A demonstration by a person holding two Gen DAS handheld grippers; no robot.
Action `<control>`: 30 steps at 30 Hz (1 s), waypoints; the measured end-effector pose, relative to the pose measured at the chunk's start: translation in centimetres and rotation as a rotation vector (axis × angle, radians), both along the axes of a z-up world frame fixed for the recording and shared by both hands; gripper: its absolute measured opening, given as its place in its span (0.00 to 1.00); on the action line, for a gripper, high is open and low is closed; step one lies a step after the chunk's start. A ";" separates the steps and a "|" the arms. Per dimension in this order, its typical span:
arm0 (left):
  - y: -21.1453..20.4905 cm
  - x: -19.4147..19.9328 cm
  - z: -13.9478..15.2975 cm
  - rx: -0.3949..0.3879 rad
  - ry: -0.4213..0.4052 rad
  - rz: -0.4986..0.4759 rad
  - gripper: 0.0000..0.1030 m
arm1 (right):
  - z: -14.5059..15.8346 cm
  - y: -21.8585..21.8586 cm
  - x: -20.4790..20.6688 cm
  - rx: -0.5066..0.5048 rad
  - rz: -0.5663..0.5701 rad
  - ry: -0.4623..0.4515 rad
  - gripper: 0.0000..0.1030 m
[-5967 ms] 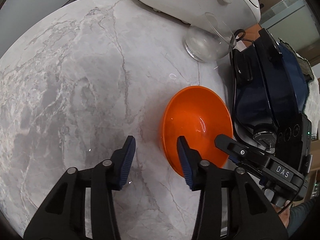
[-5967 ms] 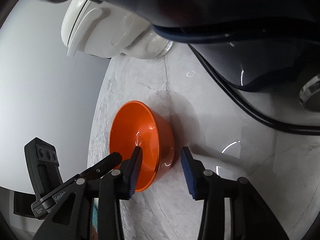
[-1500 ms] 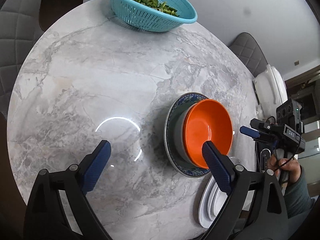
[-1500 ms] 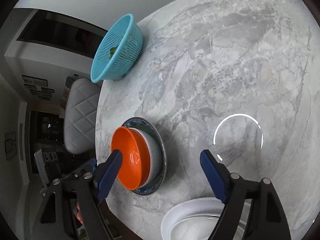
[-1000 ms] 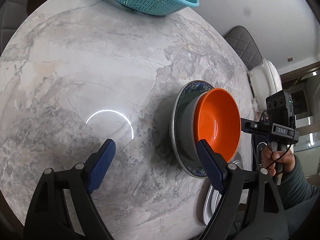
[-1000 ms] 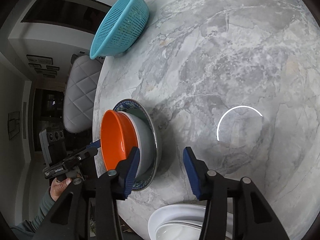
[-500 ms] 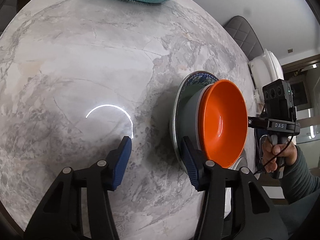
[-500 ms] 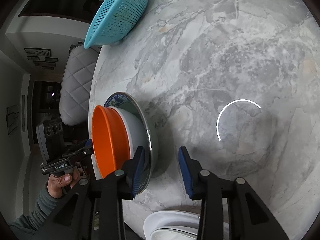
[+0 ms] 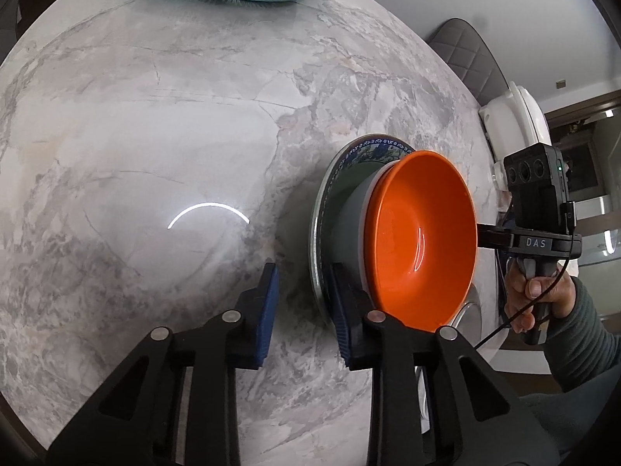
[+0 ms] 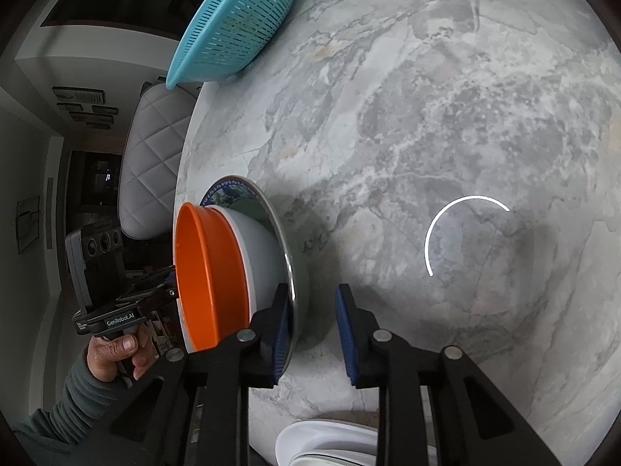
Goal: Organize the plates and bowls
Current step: 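Close both grippers on the patterned bowl rim holding the nested bowls, then lift the nested bowl stack and carry it over the white plate stack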
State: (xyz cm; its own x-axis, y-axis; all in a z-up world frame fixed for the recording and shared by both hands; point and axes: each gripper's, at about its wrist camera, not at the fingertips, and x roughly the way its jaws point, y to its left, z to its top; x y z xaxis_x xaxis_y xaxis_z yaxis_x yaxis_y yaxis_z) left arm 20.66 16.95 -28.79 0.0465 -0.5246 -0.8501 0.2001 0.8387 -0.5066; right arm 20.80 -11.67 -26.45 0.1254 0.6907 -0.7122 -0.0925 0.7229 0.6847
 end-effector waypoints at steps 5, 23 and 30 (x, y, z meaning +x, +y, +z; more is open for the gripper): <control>-1.0 0.0 0.5 0.019 -0.008 -0.029 0.08 | 0.7 0.8 0.1 -0.007 0.013 -0.034 0.10; -2.0 0.2 1.1 0.048 -0.003 -0.015 0.08 | 1.5 1.5 -0.3 -0.059 -0.021 -0.046 0.10; -2.5 0.3 1.3 0.045 0.018 -0.008 0.08 | 1.6 0.7 -0.7 -0.056 -0.053 -0.027 0.10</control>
